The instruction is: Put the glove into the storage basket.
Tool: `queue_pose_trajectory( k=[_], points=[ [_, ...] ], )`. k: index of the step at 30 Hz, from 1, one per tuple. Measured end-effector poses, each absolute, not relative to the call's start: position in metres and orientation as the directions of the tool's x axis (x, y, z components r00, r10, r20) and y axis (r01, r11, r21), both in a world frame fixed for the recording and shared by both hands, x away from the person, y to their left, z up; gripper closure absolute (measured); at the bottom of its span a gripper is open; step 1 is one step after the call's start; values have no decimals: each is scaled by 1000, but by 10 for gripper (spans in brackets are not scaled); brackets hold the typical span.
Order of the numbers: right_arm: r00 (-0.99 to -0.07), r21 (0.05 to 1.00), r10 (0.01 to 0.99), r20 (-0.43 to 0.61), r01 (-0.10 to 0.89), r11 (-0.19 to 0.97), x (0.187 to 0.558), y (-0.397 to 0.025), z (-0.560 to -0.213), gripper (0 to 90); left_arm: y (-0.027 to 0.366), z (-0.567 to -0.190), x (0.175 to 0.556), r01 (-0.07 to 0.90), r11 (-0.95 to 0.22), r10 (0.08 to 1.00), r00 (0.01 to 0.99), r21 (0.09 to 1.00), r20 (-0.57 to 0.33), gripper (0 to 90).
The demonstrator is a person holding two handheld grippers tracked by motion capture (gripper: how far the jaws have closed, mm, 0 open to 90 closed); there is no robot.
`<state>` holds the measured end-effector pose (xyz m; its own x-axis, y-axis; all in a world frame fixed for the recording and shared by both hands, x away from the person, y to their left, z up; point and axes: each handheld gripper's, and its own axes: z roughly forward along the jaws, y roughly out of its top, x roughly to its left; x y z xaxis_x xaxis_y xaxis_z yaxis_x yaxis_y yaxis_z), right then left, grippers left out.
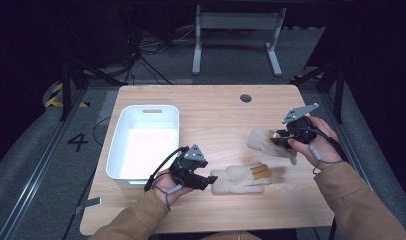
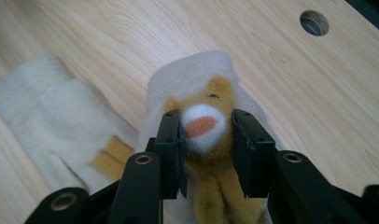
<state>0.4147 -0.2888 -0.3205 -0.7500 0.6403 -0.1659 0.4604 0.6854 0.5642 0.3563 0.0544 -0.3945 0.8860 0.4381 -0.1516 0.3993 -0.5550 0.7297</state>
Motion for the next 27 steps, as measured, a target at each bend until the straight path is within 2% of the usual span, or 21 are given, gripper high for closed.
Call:
queue_pose_trajectory(
  k=[10,27],
  points=[
    [-816,584,551,-173,366,725,398,-261,-313,663,53,-395,354,395,-556,432,889,731,-152,399],
    [-891,581,433,-137,282,763,388,-234,-317,662,59,-395,349,406,-551,444,882,729,-156,395]
  ],
)
